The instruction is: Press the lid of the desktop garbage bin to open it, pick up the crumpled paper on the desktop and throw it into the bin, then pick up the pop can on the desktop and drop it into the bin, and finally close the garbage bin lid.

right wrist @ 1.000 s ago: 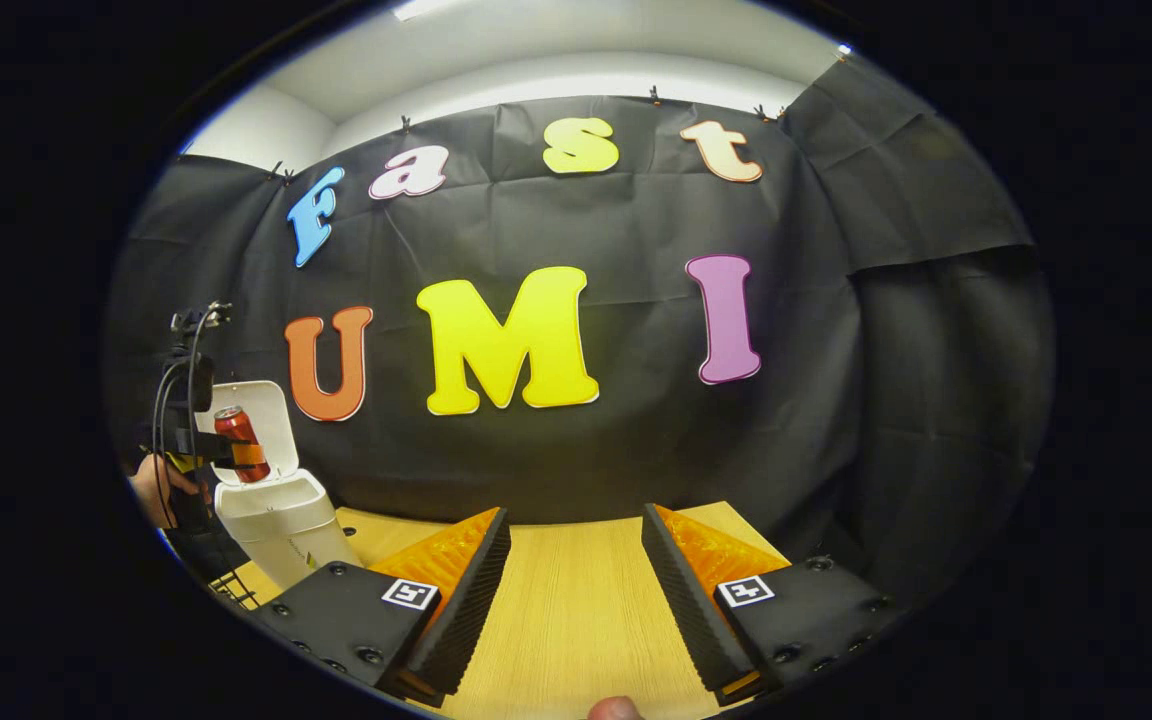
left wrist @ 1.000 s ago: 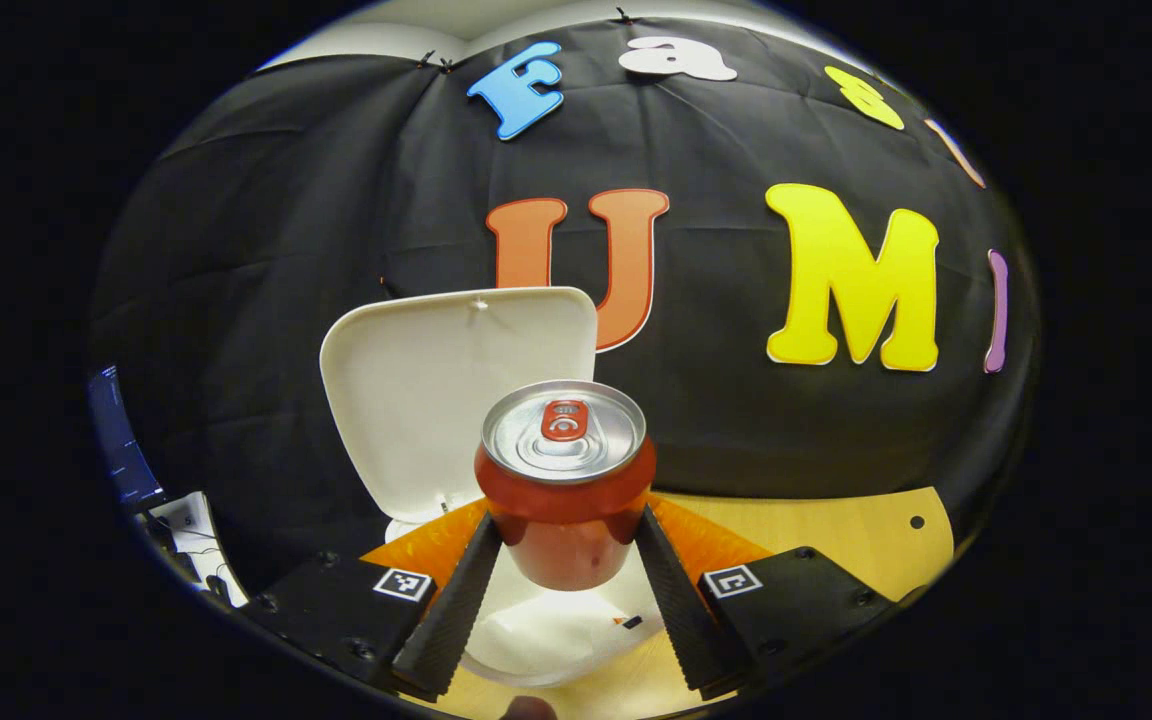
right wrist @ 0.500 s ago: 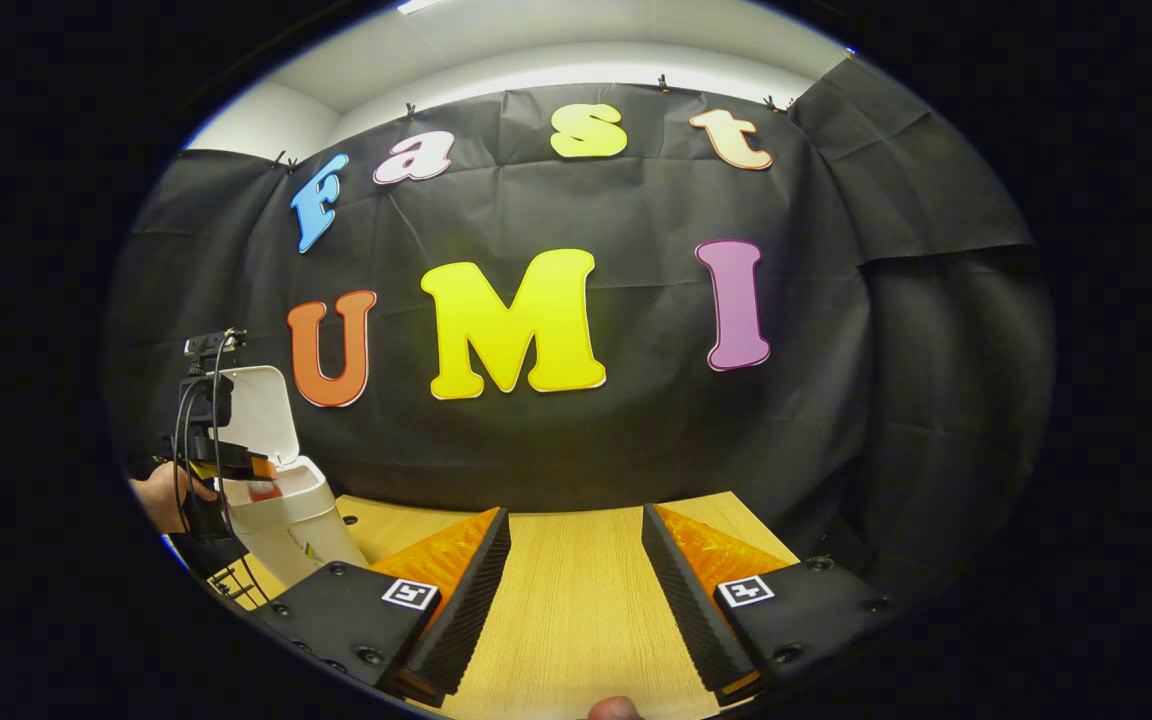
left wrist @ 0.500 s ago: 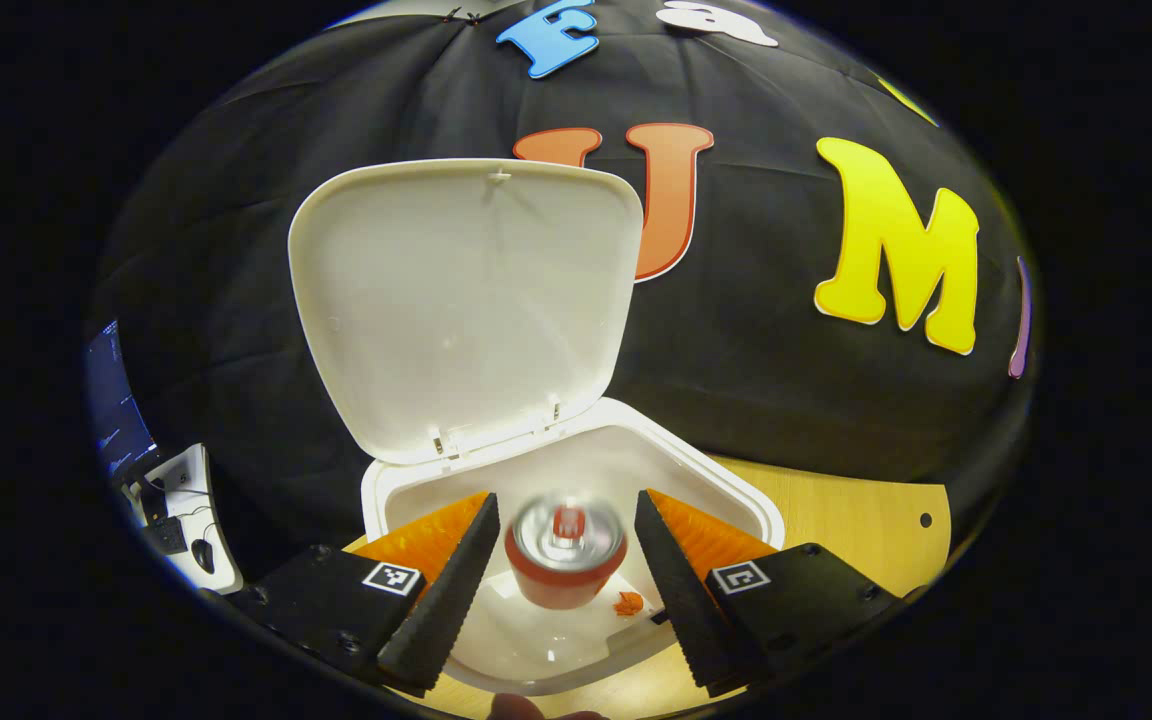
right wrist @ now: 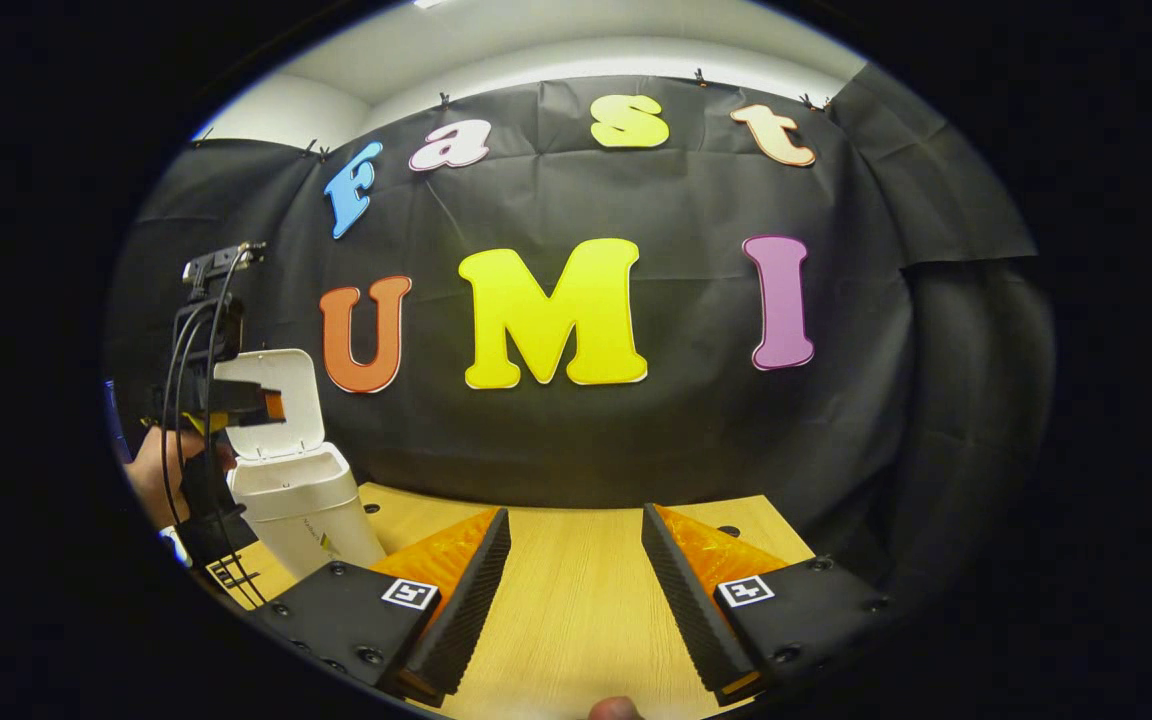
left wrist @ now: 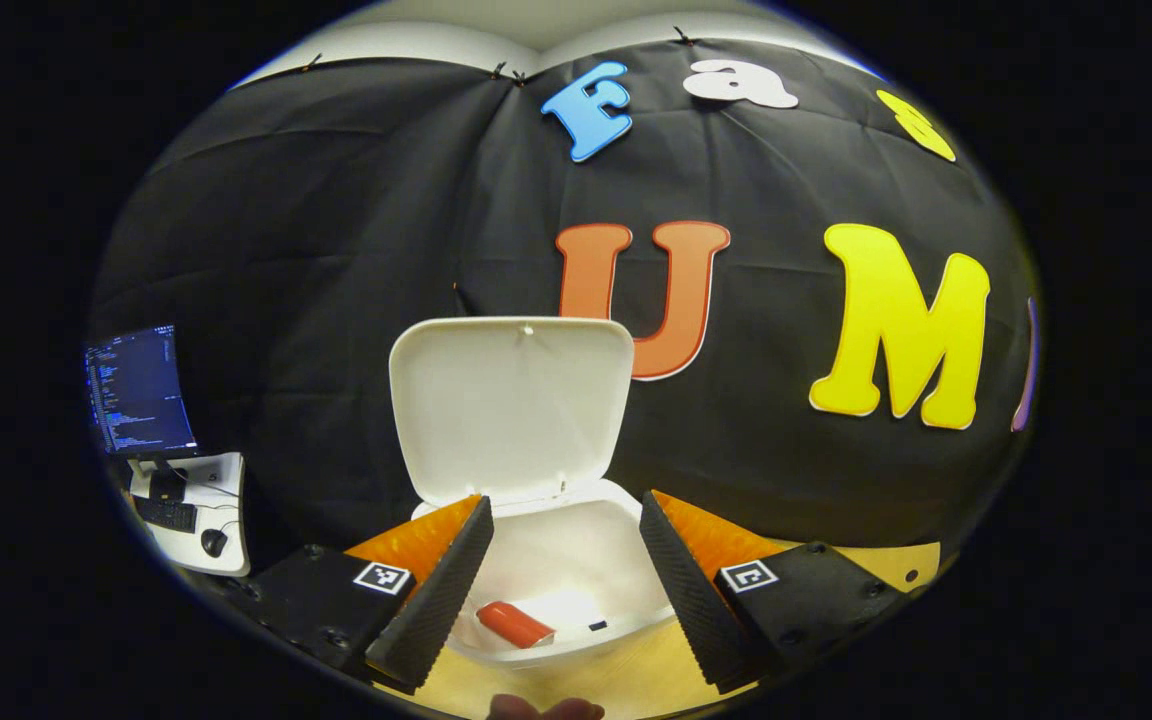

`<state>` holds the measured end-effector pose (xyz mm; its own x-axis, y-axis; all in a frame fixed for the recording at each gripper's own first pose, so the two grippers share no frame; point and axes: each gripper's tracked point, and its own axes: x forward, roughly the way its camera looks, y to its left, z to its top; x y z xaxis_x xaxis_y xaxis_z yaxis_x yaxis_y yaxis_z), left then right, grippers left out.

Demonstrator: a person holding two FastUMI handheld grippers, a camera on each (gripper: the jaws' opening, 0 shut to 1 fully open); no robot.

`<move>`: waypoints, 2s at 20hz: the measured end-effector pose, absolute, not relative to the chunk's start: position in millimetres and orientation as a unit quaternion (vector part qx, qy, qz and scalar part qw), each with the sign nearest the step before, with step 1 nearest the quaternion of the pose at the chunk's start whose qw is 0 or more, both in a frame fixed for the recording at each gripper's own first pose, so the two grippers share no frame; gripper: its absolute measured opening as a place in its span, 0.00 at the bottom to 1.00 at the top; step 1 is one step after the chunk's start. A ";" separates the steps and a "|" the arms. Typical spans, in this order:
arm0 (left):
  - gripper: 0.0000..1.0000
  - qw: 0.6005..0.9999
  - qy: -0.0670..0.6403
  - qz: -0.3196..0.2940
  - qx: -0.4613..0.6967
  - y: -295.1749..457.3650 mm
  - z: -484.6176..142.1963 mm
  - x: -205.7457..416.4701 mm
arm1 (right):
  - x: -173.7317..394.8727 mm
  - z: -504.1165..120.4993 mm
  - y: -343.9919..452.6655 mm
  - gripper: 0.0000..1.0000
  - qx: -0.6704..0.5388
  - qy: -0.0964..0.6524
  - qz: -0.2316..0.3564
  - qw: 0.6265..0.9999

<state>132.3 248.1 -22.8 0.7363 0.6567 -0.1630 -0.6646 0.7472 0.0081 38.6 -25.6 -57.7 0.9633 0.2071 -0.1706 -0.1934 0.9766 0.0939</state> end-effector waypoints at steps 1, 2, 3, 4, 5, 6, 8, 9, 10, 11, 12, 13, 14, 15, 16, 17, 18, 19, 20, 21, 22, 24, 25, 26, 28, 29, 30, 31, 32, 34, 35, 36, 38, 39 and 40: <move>0.96 0.930 0.068 0.359 -0.028 249.2 -6.9 136.3 | 41.0 -54.1 -25.3 0.86 0.040 0.088 0.105 0.990; 0.96 0.928 0.062 0.365 -0.032 252.4 4.5 141.8 | 45.7 -52.3 -24.9 0.86 0.040 0.084 0.108 0.990; 0.96 0.926 0.055 0.372 -0.033 257.9 15.5 147.8 | 49.1 -50.0 -25.1 0.86 0.040 0.083 0.109 0.990; 0.96 0.922 0.043 0.383 -0.029 268.1 32.8 154.2 | 54.0 -46.1 -26.1 0.86 0.042 0.079 0.110 0.990; 0.96 0.919 0.037 0.391 -0.027 275.8 42.3 155.5 | 57.1 -43.2 -26.8 0.86 0.046 0.077 0.110 0.990; 0.96 0.915 0.028 0.401 -0.028 284.7 55.8 158.7 | 60.8 -41.1 -27.8 0.86 0.050 0.075 0.109 0.990; 0.95 0.909 0.014 0.416 -0.029 299.6 78.1 167.2 | 66.8 -40.3 -30.2 0.86 0.060 0.074 0.107 0.990; 0.96 0.907 0.007 0.421 -0.028 303.4 87.0 170.6 | 69.6 -41.2 -30.4 0.86 0.062 0.076 0.107 0.989; 0.95 0.905 0.000 0.425 -0.023 308.7 97.0 173.6 | 72.5 -40.6 -31.3 0.86 0.064 0.076 0.107 0.989; 0.95 0.903 -0.004 0.429 -0.015 315.7 107.3 180.3 | 76.6 -39.0 -33.0 0.86 0.065 0.075 0.105 0.990; 0.95 0.902 -0.005 0.431 -0.008 321.2 111.1 184.9 | 79.7 -37.8 -33.2 0.86 0.066 0.073 0.104 0.990; 0.95 0.902 0.000 0.433 0.002 329.4 113.1 192.0 | 83.4 -35.1 -33.6 0.86 0.067 0.071 0.104 0.990; 0.95 0.899 0.009 0.437 0.009 336.5 112.0 196.0 | 85.3 -32.1 -33.2 0.86 0.067 0.070 0.106 0.990; 0.95 0.898 0.023 0.440 0.011 346.4 104.5 201.9 | 87.2 -29.8 -32.0 0.86 0.063 0.069 0.108 0.990; 0.95 0.896 0.044 0.442 0.011 353.0 94.6 207.6 | 88.8 -27.5 -33.1 0.86 0.061 0.066 0.107 0.990; 0.95 0.895 0.062 0.443 0.005 361.4 82.8 213.1 | 90.6 -26.5 -34.4 0.86 0.059 0.066 0.105 0.991; 0.95 0.892 0.073 0.447 -0.001 369.4 74.2 215.2 | 91.4 -27.7 -35.0 0.86 0.059 0.067 0.104 0.991; 0.95 0.890 0.081 0.449 -0.014 374.1 66.3 219.0 | 91.4 -29.1 -34.0 0.86 0.059 0.071 0.103 0.990; 0.95 0.888 0.091 0.449 -0.022 377.0 60.4 221.9 | 90.9 -30.5 -32.4 0.86 0.058 0.073 0.103 0.990; 0.95 0.887 0.099 0.451 -0.026 379.6 54.5 220.6 | 89.0 -30.9 -30.6 0.86 0.056 0.074 0.105 0.990; 0.95 0.885 0.109 0.451 -0.032 379.5 48.2 220.5 | 88.1 -31.3 -28.9 0.86 0.056 0.074 0.106 0.990; 0.97 0.884 0.122 0.449 -0.042 373.5 43.0 217.5 | 84.8 -29.4 -25.5 0.86 0.058 0.072 0.111 0.990; 0.96 0.884 0.122 0.450 -0.045 366.6 41.5 214.6 | 83.3 -29.2 -24.5 0.86 0.059 0.070 0.112 0.989; 0.97 0.884 0.122 0.449 -0.045 359.7 38.5 212.4 | 80.5 -29.4 -23.2 0.86 0.060 0.068 0.115 0.989; 0.97 0.885 0.118 0.448 -0.051 343.9 34.7 205.2 | 75.9 -31.6 -22.3 0.84 0.058 0.067 0.120 0.989; 0.97 0.887 0.112 0.446 -0.050 336.1 33.3 202.5 | 73.5 -32.7 -21.5 0.84 0.056 0.067 0.123 0.989; 0.97 0.889 0.112 0.442 -0.041 328.0 29.8 198.4 | 72.0 -32.5 -22.4 0.84 0.053 0.066 0.125 0.989; 0.96 0.890 0.109 0.440 -0.040 321.3 23.8 194.1 | 71.2 -32.5 -23.7 0.84 0.050 0.063 0.127 0.989; 0.97 0.891 0.104 0.440 -0.045 311.3 19.4 189.0 | 70.1 -32.3 -24.4 0.84 0.049 0.063 0.130 0.988; 0.95 0.890 0.099 0.440 -0.064 291.7 5.4 178.6 | 68.9 -31.2 -28.1 0.84 0.045 0.060 0.135 0.988; 0.95 0.890 0.099 0.441 -0.065 283.6 -2.4 173.4 | 68.3 -29.9 -30.1 0.84 0.044 0.058 0.136 0.988; 0.94 0.889 0.102 0.441 -0.067 277.6 -11.3 169.5 | 67.0 -29.1 -30.9 0.84 0.043 0.056 0.138 0.988; 0.93 0.888 0.107 0.442 -0.068 262.8 -31.8 161.5 | 63.6 -30.6 -32.7 0.86 0.034 0.056 0.145 0.987; 0.94 0.887 0.114 0.443 -0.066 254.9 -43.9 158.2 | 61.2 -30.0 -33.9 0.86 0.030 0.057 0.149 0.987; 0.93 0.886 0.119 0.444 -0.065 252.4 -53.3 155.4 | 60.2 -31.0 -34.2 0.86 0.028 0.058 0.152 0.986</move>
<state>155.4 252.4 -53.3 0.5775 0.7706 -0.2694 -0.8018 0.5976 -0.0094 60.2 -34.2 -31.0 0.9473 0.3024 -0.1052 -0.2960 0.9524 0.0724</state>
